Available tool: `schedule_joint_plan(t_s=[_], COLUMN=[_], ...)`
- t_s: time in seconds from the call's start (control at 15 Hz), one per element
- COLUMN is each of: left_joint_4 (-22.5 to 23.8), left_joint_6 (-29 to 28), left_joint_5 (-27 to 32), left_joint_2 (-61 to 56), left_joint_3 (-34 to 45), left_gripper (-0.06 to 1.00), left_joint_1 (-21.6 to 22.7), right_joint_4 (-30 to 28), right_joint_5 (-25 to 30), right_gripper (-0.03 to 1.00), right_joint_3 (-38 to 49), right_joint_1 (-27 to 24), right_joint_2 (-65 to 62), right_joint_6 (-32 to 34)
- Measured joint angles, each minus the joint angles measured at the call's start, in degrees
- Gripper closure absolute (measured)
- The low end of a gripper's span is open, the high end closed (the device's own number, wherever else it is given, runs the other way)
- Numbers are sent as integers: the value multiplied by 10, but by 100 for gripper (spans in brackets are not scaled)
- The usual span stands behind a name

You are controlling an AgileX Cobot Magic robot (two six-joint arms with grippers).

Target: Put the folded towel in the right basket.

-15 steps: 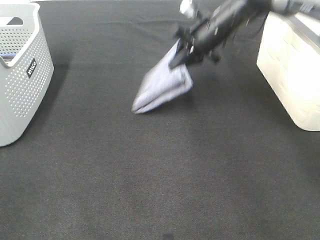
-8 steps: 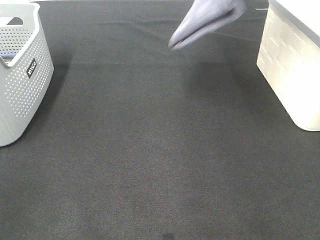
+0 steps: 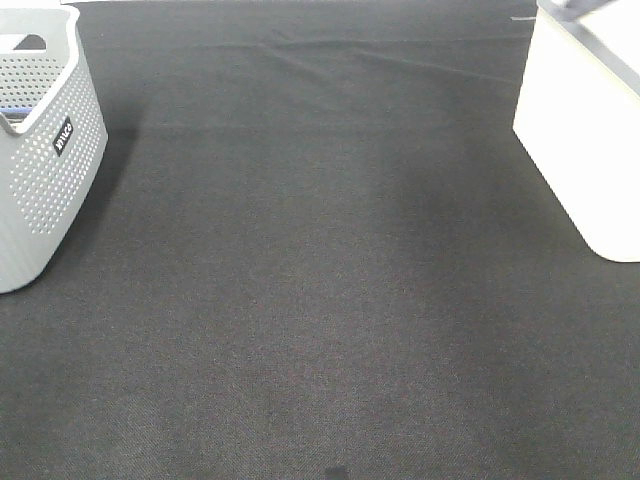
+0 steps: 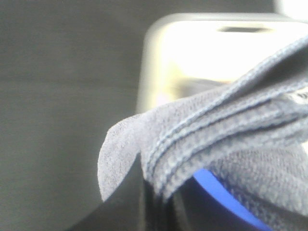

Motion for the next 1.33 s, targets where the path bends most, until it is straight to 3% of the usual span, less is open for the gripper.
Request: schedule_joint_plan(t_s=[0.13,0.53,0.67,0.8,0.87,1.0,1.13,1.33], left_joint_4=[0,0,0,0,0,0,0,0], left_joint_6=[0,0,0,0,0,0,0,0], left_joint_5=[0,0,0,0,0,0,0,0], left_joint_2=[0,0,0,0,0,0,0,0], left_joint_3=[0,0,0,0,0,0,0,0], left_gripper=[-3,-3,-3,-3,-3,-3,-3,-3], left_joint_1=[0,0,0,0,0,0,0,0], right_joint_4=[-33,-40,-45,-64,-68,-44,-9,-3], right_joint_5=[0,9,9,9,9,9,9,9], right_gripper=[91,90,69,32,18,10,8,8], right_joint_3=[1,1,1,1,1,1,1,1], right_joint_1=[-33,-35,-41,-46,-46,-45,-34,-6], right_joint_2=[13,121,150,156,155,150,128,103], right_joint_6=[11,35,55,76,76,76,73,73])
